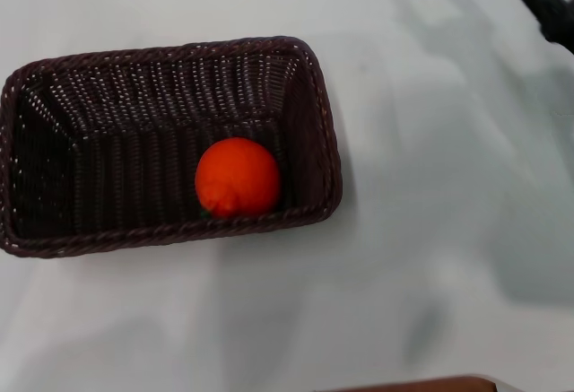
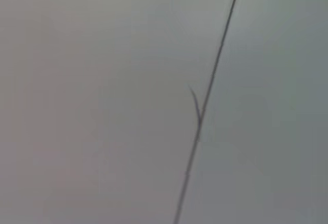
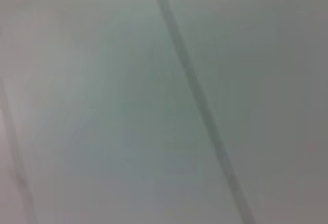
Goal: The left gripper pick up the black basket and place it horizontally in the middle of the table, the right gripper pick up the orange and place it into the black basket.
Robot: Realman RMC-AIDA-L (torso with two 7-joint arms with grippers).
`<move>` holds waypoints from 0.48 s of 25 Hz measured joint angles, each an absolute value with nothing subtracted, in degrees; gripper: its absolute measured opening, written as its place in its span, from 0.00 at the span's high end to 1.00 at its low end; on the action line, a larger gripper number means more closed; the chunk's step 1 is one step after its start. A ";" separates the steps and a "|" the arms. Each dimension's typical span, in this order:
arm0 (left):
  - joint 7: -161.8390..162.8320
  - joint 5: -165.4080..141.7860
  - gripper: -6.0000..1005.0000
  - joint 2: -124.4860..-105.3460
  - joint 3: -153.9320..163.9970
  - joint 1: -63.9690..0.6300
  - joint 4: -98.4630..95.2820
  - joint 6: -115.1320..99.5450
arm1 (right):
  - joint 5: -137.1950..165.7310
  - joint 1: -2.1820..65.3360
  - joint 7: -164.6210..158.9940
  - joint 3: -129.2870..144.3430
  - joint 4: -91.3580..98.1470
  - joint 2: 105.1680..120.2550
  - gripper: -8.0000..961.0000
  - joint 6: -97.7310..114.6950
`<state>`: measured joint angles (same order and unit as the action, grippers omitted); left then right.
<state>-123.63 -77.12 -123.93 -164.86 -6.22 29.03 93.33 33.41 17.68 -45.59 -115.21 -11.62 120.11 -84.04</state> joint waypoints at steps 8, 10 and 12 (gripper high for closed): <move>-132.75 -68.97 0.21 -124.01 -164.89 -6.61 21.95 90.36 | 25.65 17.50 -37.15 -115.33 -2.74 120.24 0.13 -86.88; -132.89 -67.72 0.21 -124.05 -164.88 -6.92 21.50 88.68 | 25.08 17.48 -35.99 -115.48 -2.13 120.29 0.13 -86.94; -132.95 -66.07 0.21 -124.09 -164.88 -7.18 20.55 87.65 | 24.77 17.58 -35.48 -115.54 -2.10 120.30 0.13 -86.95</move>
<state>-132.95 -66.07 -124.09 -164.88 -7.18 20.55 87.65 24.77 17.58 -35.48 -115.54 -2.10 120.30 -86.95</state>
